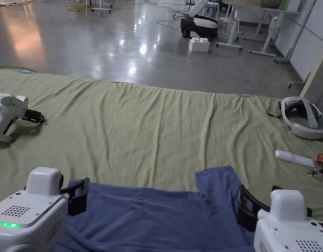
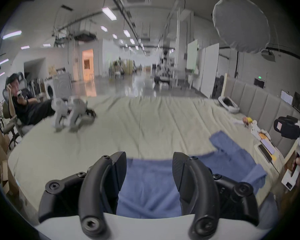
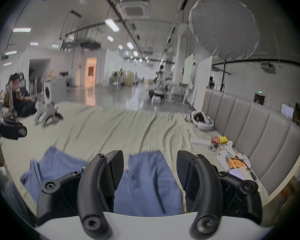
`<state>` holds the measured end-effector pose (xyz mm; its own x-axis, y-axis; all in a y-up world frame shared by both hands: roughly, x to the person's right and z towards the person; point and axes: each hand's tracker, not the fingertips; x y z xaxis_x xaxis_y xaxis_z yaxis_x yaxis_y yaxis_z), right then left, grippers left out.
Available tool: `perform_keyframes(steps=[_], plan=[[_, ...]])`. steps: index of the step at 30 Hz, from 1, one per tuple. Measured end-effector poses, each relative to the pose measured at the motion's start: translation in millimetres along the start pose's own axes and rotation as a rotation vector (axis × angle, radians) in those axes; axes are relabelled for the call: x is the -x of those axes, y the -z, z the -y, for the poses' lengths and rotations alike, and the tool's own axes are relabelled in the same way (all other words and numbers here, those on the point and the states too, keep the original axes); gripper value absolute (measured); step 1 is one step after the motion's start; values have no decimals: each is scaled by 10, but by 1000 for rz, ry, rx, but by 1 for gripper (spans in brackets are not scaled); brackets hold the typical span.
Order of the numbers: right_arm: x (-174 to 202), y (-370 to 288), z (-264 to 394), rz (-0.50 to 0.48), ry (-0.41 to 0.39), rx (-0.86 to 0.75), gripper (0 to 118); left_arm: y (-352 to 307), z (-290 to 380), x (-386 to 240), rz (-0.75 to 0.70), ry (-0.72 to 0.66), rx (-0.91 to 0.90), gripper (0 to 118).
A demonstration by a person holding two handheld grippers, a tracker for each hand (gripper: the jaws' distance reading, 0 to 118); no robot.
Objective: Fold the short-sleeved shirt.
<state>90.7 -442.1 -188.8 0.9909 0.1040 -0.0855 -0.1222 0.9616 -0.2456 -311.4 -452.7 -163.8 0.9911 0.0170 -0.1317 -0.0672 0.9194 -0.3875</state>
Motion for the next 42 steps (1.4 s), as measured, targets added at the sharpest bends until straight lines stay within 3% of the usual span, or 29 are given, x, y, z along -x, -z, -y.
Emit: perform_keyframes(steps=[3,4,5,6,7,8,9,18,26,32,34,36,37,38,41,42], plan=[[153,50,-112,30,39,-81,67,1,-72,-136,-66,17,-100,64],[203,70,-144,24,53,-106,61,-7,-86,-157,-66,17,-128,64],[240,80,-169,11,70,-127,47,-14,-100,-180,-72,18,-150,63],[273,95,-195,9,74,-126,26,-19,-111,-204,-77,23,-159,55],[301,117,-214,6,79,-123,17,-29,-119,-242,-72,31,-161,33],[331,143,-232,-2,88,-123,15,-25,-125,-258,-73,40,-167,10],[345,159,-245,-29,97,-124,11,-14,-129,-281,-100,56,-164,6],[449,232,-244,-45,62,-96,9,9,-32,-33,-75,-6,-120,2],[355,372,-74,-40,38,17,9,824,106,872,-34,-191,264,2],[303,515,93,-29,51,109,9,1521,67,1022,40,-213,501,2],[285,557,139,-25,52,135,9,1726,84,1004,70,-221,551,6],[261,581,182,-16,47,161,9,1933,98,967,76,-212,616,39],[249,593,201,-11,42,174,9,2014,118,936,75,-214,629,46],[235,603,217,-8,39,182,9,2077,135,911,85,-215,636,46],[177,629,285,8,26,208,9,2218,176,804,65,-203,675,69],[158,641,305,15,23,218,9,2255,197,759,68,-195,684,69]])
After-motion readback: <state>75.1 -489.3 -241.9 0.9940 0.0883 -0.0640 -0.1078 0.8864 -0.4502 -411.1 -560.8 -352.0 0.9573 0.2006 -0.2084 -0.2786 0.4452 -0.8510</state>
